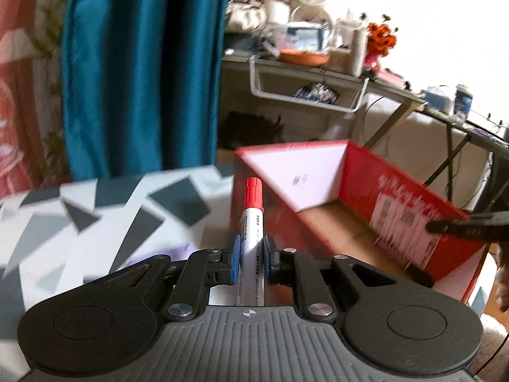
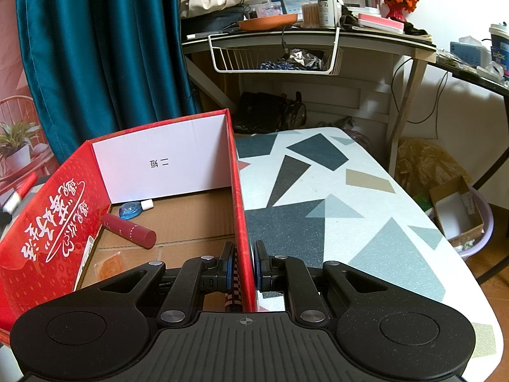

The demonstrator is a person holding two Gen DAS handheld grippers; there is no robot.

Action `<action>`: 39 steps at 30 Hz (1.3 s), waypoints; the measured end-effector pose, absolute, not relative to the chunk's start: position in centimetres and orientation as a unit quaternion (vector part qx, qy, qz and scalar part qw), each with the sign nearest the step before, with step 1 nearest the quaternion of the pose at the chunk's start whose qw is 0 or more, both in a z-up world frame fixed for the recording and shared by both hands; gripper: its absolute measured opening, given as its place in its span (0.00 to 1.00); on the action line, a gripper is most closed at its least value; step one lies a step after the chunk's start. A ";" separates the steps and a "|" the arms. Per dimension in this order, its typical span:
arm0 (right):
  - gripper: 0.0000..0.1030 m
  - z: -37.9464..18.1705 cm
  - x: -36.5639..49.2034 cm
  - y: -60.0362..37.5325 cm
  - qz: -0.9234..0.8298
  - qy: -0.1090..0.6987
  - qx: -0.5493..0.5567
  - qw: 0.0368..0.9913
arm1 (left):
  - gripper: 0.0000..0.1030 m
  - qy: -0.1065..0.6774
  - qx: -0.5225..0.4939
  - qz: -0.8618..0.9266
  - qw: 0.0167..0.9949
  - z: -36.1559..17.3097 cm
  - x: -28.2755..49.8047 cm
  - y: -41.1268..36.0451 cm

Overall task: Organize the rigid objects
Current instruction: 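Carry the white marker with the left gripper into the red box and release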

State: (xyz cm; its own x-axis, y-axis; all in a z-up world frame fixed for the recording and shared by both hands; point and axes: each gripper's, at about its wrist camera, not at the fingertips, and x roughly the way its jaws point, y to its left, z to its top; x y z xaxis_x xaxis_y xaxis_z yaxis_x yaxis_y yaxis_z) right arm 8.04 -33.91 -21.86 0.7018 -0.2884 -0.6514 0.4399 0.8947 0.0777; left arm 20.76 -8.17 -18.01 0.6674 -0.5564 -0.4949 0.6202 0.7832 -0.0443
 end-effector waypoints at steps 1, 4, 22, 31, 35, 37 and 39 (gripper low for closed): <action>0.12 -21.9 8.0 -33.9 -0.199 0.331 0.114 0.915 | 0.15 0.244 0.066 -0.327 0.910 -17.6 20.9 -8.6; 0.12 -21.9 8.0 -33.9 -0.198 0.331 0.114 0.915 | 0.15 0.232 0.071 -0.339 0.909 -16.6 21.6 -10.4; 0.13 -21.9 8.1 -33.9 -0.197 0.330 0.116 0.916 | 0.15 0.250 0.087 -0.374 0.889 -17.3 24.9 -16.8; 0.13 -21.9 8.1 -33.9 -0.196 0.330 0.116 0.916 | 0.15 0.256 0.111 -0.369 0.887 -17.9 25.9 -17.9; 0.13 -21.9 8.2 -33.8 -0.194 0.331 0.115 0.916 | 0.16 0.261 0.127 -0.371 0.882 -18.3 26.2 -18.7; 0.13 -21.9 8.2 -33.8 -0.194 0.331 0.115 0.916 | 0.16 0.269 0.137 -0.373 0.877 -18.7 26.2 -18.8; 0.13 -21.9 8.2 -33.8 -0.194 0.331 0.116 0.916 | 0.16 0.276 0.139 -0.373 0.875 -19.1 26.3 -18.7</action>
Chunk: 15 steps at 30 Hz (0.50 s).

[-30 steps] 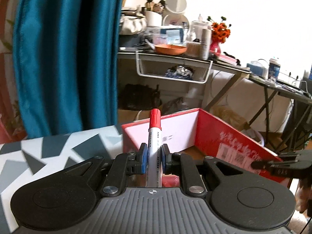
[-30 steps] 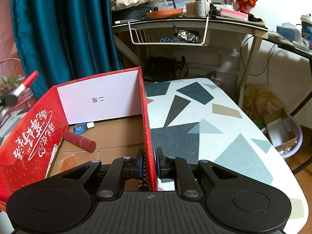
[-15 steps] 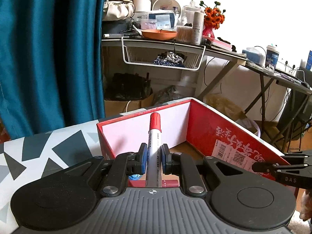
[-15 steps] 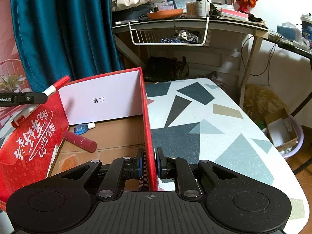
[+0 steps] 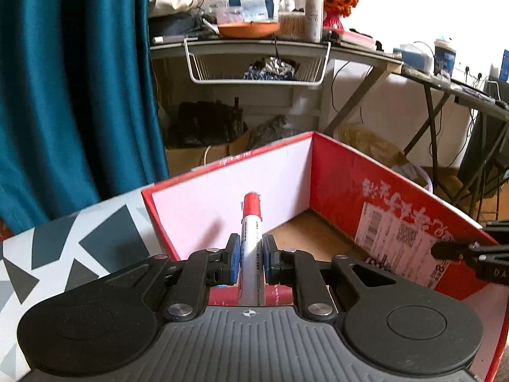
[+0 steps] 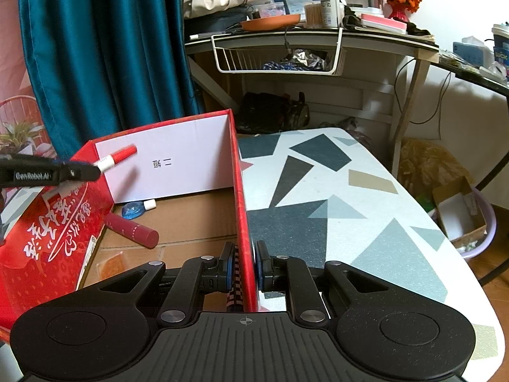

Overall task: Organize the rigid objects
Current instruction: 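Carry the white marker with the left gripper into the red box and release, then move the left tool back down toward the white charger block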

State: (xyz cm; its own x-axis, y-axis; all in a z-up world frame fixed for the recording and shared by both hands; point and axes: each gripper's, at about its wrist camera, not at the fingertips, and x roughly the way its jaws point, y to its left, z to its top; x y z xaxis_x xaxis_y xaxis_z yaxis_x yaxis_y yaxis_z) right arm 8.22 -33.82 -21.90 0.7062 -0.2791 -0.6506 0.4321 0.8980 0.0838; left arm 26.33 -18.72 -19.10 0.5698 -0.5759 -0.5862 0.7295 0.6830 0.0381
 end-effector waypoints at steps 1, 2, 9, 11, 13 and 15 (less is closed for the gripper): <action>0.13 -21.9 8.3 -33.8 -0.194 0.330 0.116 0.916 | 0.16 0.279 0.139 -0.372 0.875 -19.2 26.4 -18.6; 0.13 -21.9 8.3 -33.8 -0.194 0.330 0.116 0.916 | 0.16 0.282 0.138 -0.370 0.874 -19.3 26.5 -18.6; 0.13 -21.9 8.3 -33.9 -0.193 0.330 0.117 0.916 | 0.16 0.290 0.141 -0.369 0.872 -19.0 26.6 -18.5; 0.13 -21.9 8.3 -33.8 -0.193 0.330 0.117 0.916 | 0.16 0.295 0.138 -0.370 0.870 -18.9 26.8 -18.3; 0.13 -21.9 8.2 -33.9 -0.193 0.330 0.118 0.916 | 0.16 0.297 0.138 -0.368 0.870 -18.8 26.8 -18.2; 0.13 -21.8 8.2 -33.9 -0.193 0.330 0.118 0.916 | 0.16 0.297 0.134 -0.366 0.872 -18.7 26.8 -17.9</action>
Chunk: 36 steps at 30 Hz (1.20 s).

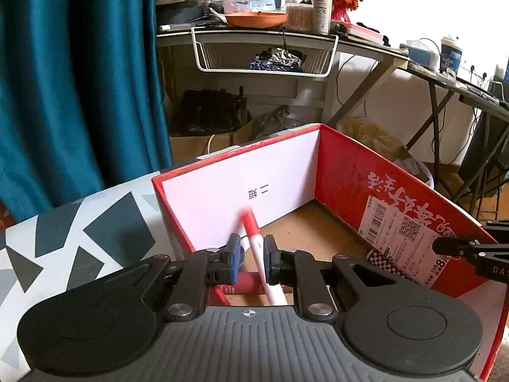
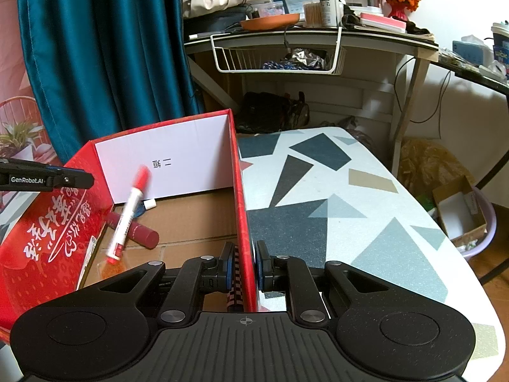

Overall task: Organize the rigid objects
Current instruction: 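Move the left tool back down toward the white charger block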

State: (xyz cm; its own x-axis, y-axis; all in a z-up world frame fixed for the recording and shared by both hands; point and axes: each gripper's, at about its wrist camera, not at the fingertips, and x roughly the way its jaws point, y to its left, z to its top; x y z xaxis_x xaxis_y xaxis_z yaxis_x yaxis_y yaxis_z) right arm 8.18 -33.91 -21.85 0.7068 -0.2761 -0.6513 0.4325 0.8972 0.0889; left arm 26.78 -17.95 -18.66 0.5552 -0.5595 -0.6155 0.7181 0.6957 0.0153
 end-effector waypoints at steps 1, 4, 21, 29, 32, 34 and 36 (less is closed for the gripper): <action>0.13 -21.8 8.2 -33.9 -0.193 0.330 0.118 0.916 | 0.16 0.296 0.131 -0.366 0.872 -18.6 26.8 -17.7; 0.13 -21.8 8.2 -33.9 -0.193 0.330 0.118 0.916 | 0.16 0.293 0.121 -0.363 0.876 -18.1 26.8 -16.9; 0.14 -21.9 8.1 -34.0 -0.193 0.330 0.120 0.916 | 0.90 0.271 0.121 -0.329 0.897 -16.2 27.1 -11.2; 0.14 -21.9 8.1 -34.0 -0.193 0.330 0.120 0.916 | 1.00 0.299 0.108 -0.295 0.901 -17.0 27.4 -7.6; 0.14 -21.9 8.1 -34.0 -0.193 0.330 0.120 0.916 | 1.00 0.310 0.100 -0.290 0.900 -17.5 27.4 -6.4; 0.14 -21.9 8.1 -33.9 -0.193 0.330 0.120 0.916 | 1.00 0.318 0.097 -0.277 0.901 -18.0 27.2 -5.6; 0.14 -21.9 8.1 -34.0 -0.193 0.330 0.120 0.916 | 1.00 0.328 0.092 -0.265 0.902 -18.5 27.2 -4.8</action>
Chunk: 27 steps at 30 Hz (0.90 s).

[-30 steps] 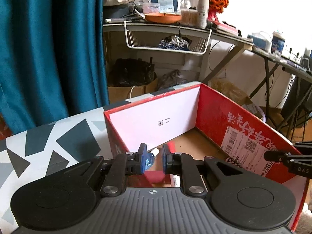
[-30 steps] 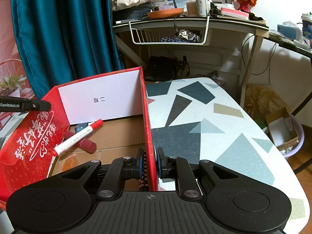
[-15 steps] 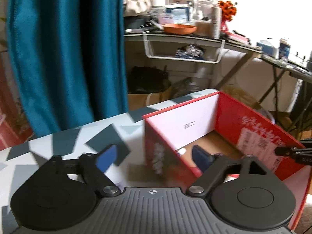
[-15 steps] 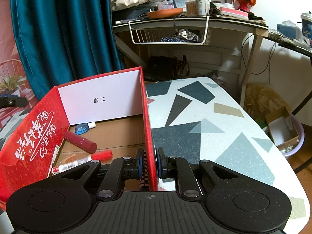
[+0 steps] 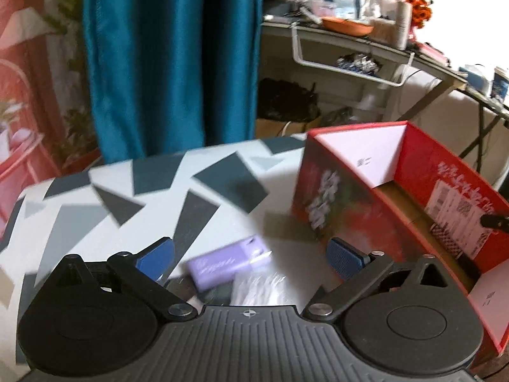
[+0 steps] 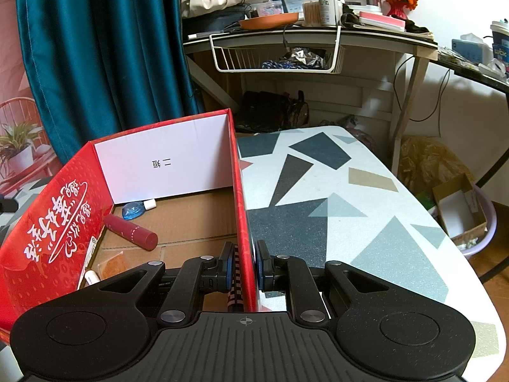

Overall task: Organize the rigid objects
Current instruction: 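Move the left tool back down toward the white charger block, then close the left gripper on the white charger block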

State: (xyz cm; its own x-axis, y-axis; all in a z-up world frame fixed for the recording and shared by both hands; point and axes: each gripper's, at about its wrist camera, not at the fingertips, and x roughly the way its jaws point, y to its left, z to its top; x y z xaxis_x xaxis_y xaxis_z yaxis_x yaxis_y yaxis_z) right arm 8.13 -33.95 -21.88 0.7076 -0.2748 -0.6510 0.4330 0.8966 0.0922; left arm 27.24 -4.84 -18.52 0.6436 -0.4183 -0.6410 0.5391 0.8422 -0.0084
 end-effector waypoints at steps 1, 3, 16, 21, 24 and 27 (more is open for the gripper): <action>0.14 -21.9 8.1 -33.9 -0.193 0.330 0.120 0.916 | 1.00 0.332 0.088 -0.261 0.902 -18.7 27.2 -4.4; 0.14 -21.9 8.2 -33.9 -0.193 0.330 0.120 0.916 | 1.00 0.337 0.077 -0.250 0.904 -19.2 27.0 -3.4; 0.14 -22.0 8.0 -34.0 -0.192 0.330 0.121 0.917 | 0.92 0.391 0.013 -0.123 0.912 -22.7 27.0 0.3; 0.14 -22.0 8.0 -34.0 -0.192 0.329 0.121 0.917 | 0.85 0.407 -0.043 -0.095 0.908 -22.9 27.9 1.0; 0.14 -22.0 8.0 -34.0 -0.192 0.329 0.121 0.917 | 0.81 0.415 -0.077 -0.084 0.902 -23.1 28.2 1.1; 0.15 -22.0 8.0 -34.0 -0.192 0.329 0.121 0.917 | 0.80 0.425 -0.104 -0.067 0.897 -23.2 28.5 1.0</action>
State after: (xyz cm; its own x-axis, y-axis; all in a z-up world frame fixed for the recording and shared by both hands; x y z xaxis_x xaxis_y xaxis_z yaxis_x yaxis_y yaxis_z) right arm 7.99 -34.01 -21.99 0.7094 -0.2723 -0.6501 0.4313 0.8972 0.0949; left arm 28.46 0.99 -23.22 0.6290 -0.2081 -0.7491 0.0318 0.9696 -0.2426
